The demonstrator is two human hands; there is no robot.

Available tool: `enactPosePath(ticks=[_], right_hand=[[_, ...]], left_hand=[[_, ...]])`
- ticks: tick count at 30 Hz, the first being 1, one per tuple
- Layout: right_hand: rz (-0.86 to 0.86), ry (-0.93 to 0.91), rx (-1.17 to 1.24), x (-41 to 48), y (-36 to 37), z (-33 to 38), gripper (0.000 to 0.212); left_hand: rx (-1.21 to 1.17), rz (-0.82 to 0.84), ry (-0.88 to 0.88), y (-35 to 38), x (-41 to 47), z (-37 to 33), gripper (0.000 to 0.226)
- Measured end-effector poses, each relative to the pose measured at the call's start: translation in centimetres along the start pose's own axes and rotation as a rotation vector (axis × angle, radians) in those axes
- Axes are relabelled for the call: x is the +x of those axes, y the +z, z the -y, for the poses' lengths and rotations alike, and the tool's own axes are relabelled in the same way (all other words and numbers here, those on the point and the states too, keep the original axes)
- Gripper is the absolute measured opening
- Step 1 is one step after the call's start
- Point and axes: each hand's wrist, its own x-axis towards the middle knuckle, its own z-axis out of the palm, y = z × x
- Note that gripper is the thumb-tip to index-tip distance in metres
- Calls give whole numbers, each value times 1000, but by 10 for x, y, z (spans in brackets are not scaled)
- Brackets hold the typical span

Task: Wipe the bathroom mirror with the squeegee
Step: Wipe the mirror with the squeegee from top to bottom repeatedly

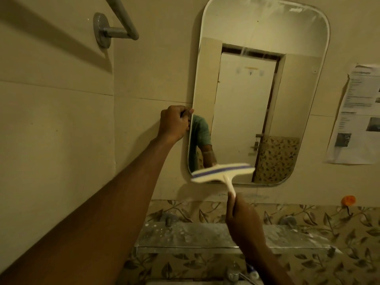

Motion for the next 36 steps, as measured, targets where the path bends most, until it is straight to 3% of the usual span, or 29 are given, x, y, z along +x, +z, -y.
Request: enactPosePath(ticks=[4,8,12,16,20,26,32,36], right_hand=[[39,28,-15,-15,-7,-19,42],[-83,-49,116,28,-50,-9,28],[-182,-116,274,98,-106,22,18],[-215,-177,343,161,-154,55,21],[-276,-219,371,210,-186,85,28],[-334,-111,376,273,-227,115,38],[-312,-125,138,283,-217,107,40],[-273,-78,157,250,-178,78,34]], left_hand=[[16,17,12,-1,-1,-2,28],[3,33,-7,-4,3,-2,28],[-112,-104,-89,-4,12,-19,35],[-153,-198,-8,-8,45,-60,25],[-158,-185,71,-16,84,-105,31],[-140,-190,42,-16,121,-135,30],[-28,-225,109,-13,132,-126,29],[-2,-228,123,-16,136,-125,29]])
